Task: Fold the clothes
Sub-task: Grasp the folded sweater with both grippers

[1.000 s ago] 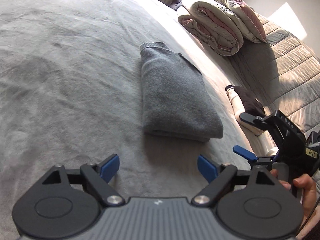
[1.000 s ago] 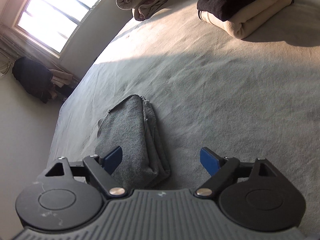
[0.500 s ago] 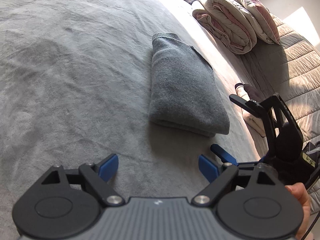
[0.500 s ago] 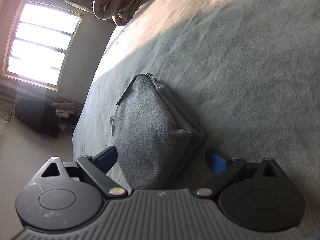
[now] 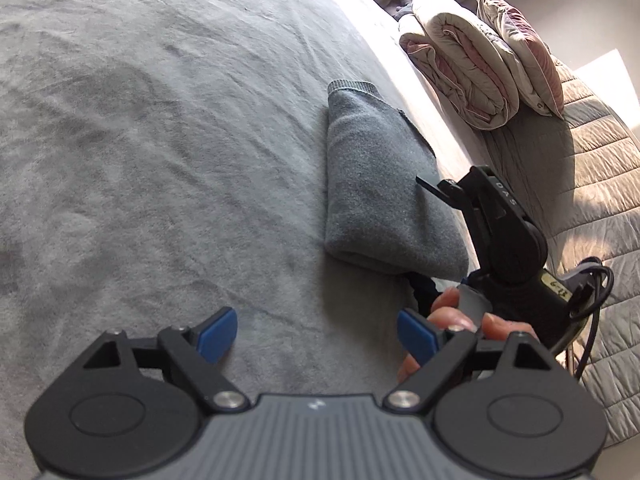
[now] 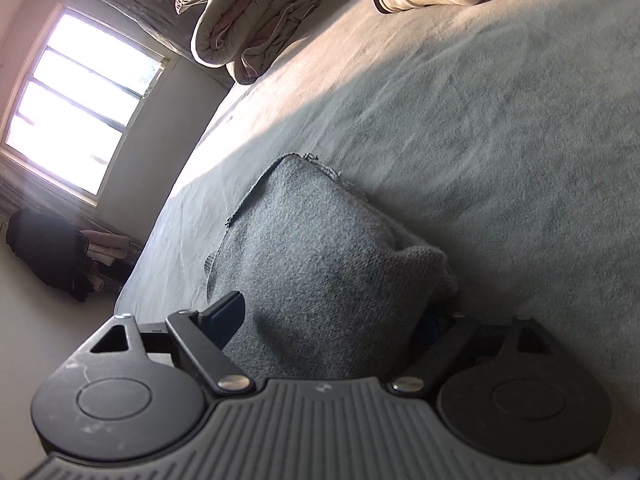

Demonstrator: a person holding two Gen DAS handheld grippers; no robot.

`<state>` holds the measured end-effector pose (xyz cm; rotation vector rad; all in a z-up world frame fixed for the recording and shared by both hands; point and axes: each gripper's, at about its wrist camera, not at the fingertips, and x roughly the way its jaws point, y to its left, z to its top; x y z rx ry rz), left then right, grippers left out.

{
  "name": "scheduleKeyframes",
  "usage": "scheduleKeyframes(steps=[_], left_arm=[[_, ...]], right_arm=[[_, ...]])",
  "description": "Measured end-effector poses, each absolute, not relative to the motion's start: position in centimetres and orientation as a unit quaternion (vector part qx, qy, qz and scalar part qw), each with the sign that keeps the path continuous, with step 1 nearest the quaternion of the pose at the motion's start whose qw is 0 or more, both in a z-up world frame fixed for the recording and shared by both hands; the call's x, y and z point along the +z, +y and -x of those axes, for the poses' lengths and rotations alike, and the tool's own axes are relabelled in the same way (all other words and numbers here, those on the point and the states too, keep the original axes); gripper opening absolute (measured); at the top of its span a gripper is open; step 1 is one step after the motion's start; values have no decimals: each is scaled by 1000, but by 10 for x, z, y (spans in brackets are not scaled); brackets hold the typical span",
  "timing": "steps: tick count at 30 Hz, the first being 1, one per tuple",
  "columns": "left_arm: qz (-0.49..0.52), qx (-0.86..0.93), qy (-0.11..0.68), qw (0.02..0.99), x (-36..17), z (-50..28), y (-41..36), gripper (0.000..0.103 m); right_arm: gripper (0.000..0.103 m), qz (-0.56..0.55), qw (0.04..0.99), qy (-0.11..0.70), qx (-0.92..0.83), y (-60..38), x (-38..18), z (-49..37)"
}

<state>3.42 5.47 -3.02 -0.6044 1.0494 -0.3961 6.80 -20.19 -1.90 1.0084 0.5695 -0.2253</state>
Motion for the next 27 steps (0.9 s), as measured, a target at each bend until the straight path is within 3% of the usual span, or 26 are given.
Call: scheduleKeyframes(steps=[1,3,7,14,27], left_arm=[[282,-186,490,803,-31,-35,55,88],[282,-189,491,803,-31,-36,55,88],[276,-193,492,803,-33,-38,55,88],[257,-203,489,808,-33,-40,53,88],[233,-246,488,804,-29,-37,40,88]], right_arm=[[64,-473,832,268,-111,-204,-21,-70],[55,-489,823,268,-103,-212,-23,-72],[45,-510,808,283,-78,-227,-21,-72],[42,-489,816,305,-42,-254,8,-57],[42,-400,807,433,36,-339,36,33]])
